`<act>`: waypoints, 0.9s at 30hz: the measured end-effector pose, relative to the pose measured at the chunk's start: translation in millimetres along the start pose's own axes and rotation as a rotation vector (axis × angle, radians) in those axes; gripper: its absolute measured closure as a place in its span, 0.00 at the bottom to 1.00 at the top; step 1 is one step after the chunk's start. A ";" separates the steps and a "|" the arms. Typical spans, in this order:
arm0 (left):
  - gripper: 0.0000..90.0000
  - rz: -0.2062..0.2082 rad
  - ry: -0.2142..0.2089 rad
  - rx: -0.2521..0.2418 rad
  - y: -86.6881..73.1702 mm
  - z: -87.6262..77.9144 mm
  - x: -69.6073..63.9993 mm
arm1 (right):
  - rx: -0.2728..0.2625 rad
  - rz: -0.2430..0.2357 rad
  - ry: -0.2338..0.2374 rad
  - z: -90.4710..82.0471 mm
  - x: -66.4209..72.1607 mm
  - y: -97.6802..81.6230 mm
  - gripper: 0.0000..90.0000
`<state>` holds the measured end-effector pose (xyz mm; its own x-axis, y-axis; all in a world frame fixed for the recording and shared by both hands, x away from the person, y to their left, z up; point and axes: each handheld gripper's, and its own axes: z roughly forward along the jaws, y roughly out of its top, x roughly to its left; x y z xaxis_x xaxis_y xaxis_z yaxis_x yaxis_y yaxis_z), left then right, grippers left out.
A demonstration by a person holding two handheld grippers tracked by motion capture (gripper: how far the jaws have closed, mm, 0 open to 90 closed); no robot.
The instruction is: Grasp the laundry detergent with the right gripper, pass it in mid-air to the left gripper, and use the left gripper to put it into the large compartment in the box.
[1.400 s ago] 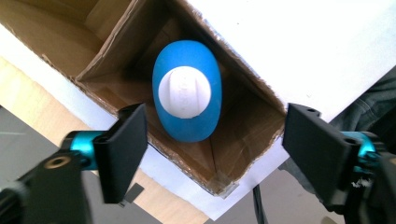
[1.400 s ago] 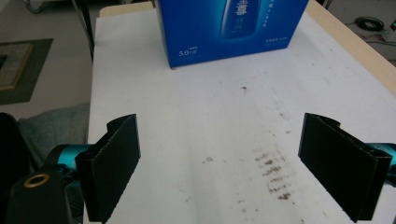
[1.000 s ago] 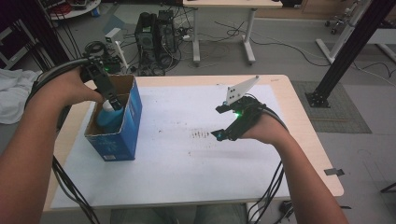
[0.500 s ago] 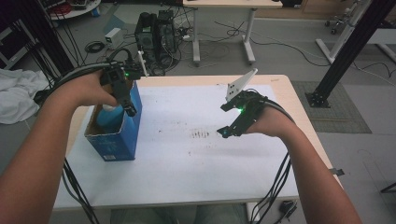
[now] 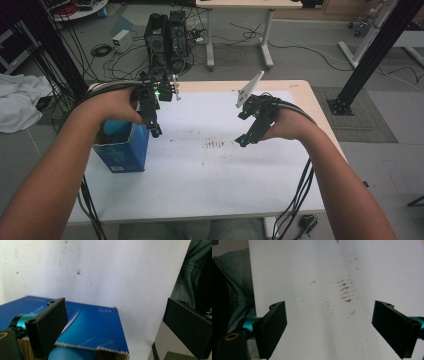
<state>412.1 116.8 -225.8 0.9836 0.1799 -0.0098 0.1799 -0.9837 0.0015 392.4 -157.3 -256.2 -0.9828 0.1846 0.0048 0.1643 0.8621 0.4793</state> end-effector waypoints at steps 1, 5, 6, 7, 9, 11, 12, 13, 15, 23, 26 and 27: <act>0.06 0.006 0.003 0.010 3.7 4.6 0.2 | 0.029 -0.014 -0.005 1.5 -2.8 1.4 0.13; 0.06 0.011 0.007 0.023 9.2 14.9 0.0 | 0.079 -0.012 0.004 4.8 -5.3 4.1 0.13; 0.06 0.011 0.007 0.023 9.2 14.9 0.0 | 0.079 -0.012 0.004 4.8 -5.3 4.1 0.13; 0.06 0.015 0.000 0.029 10.9 17.7 0.1 | 0.090 -0.015 0.004 5.8 -6.1 4.2 0.13; 0.06 0.034 -0.006 0.037 13.8 24.8 -0.4 | 0.116 -0.013 0.006 8.7 -7.0 3.9 0.13; 0.06 0.039 -0.021 0.038 16.1 29.0 -0.2 | 0.172 -0.016 0.011 15.5 -6.8 2.8 0.13; 0.06 0.040 -0.021 0.035 17.1 31.9 1.1 | 0.186 -0.018 0.015 17.7 -6.8 2.5 0.13; 0.06 0.040 -0.021 0.035 17.1 31.9 1.1 | 0.197 -0.021 0.015 19.3 -6.8 2.5 0.13; 0.06 0.044 -0.019 0.041 19.3 34.3 0.9 | 0.200 -0.020 0.016 21.1 -6.9 2.8 0.13; 0.06 0.053 -0.009 0.024 21.7 34.4 -2.8 | 0.217 -0.020 0.017 24.9 -7.4 3.8 0.13; 0.06 0.062 -0.002 0.027 21.6 33.5 -2.7 | 0.223 -0.025 0.018 25.1 -7.7 3.5 0.13; 0.06 0.056 -0.005 0.022 21.3 33.5 -3.0 | 0.222 -0.024 0.017 24.9 -7.5 3.6 0.13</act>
<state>412.6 95.2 -259.2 0.9921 0.1248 -0.0152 0.1244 -0.9920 -0.0195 402.5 -143.8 -276.4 -0.9877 0.1561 0.0114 0.1532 0.9493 0.2744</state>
